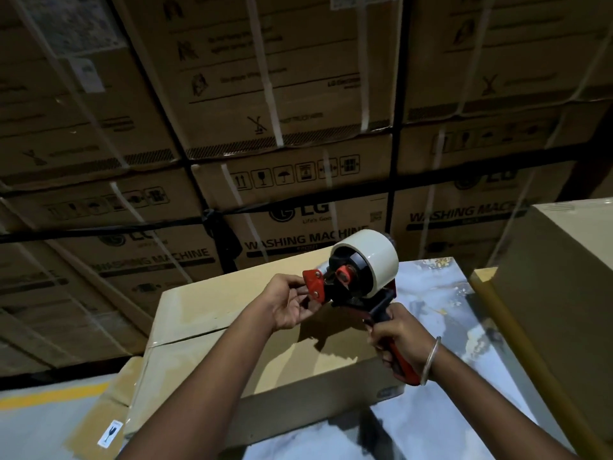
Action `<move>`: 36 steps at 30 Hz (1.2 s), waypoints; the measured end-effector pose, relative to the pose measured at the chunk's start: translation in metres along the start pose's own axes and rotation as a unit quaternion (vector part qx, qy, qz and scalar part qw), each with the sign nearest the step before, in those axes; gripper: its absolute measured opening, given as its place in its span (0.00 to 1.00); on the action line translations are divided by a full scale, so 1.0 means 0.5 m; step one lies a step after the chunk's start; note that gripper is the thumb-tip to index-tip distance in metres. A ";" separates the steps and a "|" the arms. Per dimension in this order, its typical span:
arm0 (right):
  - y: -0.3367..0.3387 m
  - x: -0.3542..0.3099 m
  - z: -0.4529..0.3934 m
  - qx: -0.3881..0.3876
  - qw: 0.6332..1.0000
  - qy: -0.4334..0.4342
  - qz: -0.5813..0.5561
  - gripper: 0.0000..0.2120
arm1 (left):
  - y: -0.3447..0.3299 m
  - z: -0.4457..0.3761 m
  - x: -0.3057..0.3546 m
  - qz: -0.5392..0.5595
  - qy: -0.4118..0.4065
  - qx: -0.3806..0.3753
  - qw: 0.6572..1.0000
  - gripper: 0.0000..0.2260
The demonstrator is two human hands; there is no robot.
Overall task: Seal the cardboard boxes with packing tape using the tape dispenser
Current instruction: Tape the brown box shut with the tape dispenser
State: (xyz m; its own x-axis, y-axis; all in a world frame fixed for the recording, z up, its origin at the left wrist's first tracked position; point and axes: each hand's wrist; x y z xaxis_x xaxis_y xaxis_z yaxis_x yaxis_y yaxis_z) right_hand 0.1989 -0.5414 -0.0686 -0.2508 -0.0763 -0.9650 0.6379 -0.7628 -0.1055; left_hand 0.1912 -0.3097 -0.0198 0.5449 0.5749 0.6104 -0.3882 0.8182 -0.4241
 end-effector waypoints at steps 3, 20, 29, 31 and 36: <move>0.029 0.004 0.004 0.004 1.000 0.005 -0.010 0.09 | -0.032 -0.026 0.016 -0.033 0.014 0.001 0.999 0.09; 0.055 -0.007 0.016 0.150 0.984 -0.036 -0.089 0.15 | -0.189 -0.179 0.074 -0.479 -0.069 0.079 0.872 0.12; 0.047 -0.011 -0.007 0.226 0.962 -0.054 -0.144 0.08 | -0.233 -0.297 0.115 -0.579 -0.173 0.135 0.785 0.05; 0.047 -0.014 -0.010 0.238 0.958 -0.057 -0.151 0.11 | -0.239 -0.304 0.124 -0.591 -0.203 0.163 0.764 0.05; 0.045 -0.021 -0.014 0.242 0.956 -0.063 -0.152 0.15 | -0.230 -0.348 0.163 -0.565 -0.231 0.208 0.765 0.10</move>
State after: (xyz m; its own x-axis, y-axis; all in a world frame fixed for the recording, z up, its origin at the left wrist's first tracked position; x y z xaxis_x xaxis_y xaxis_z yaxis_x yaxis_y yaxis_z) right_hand 0.2210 -0.5529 -0.0625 -0.4759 0.1434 -0.8677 0.1177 -0.9674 -0.2244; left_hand 0.4094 -0.3559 -0.0377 0.4244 -0.6389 0.6416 -0.1186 0.6633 0.7389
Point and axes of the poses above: each hand's wrist, its own z-axis away from the middle knuckle, its own y-axis out of the back of the hand, x = y × z, and after that the axes turned 4 degrees about -x, right-handed
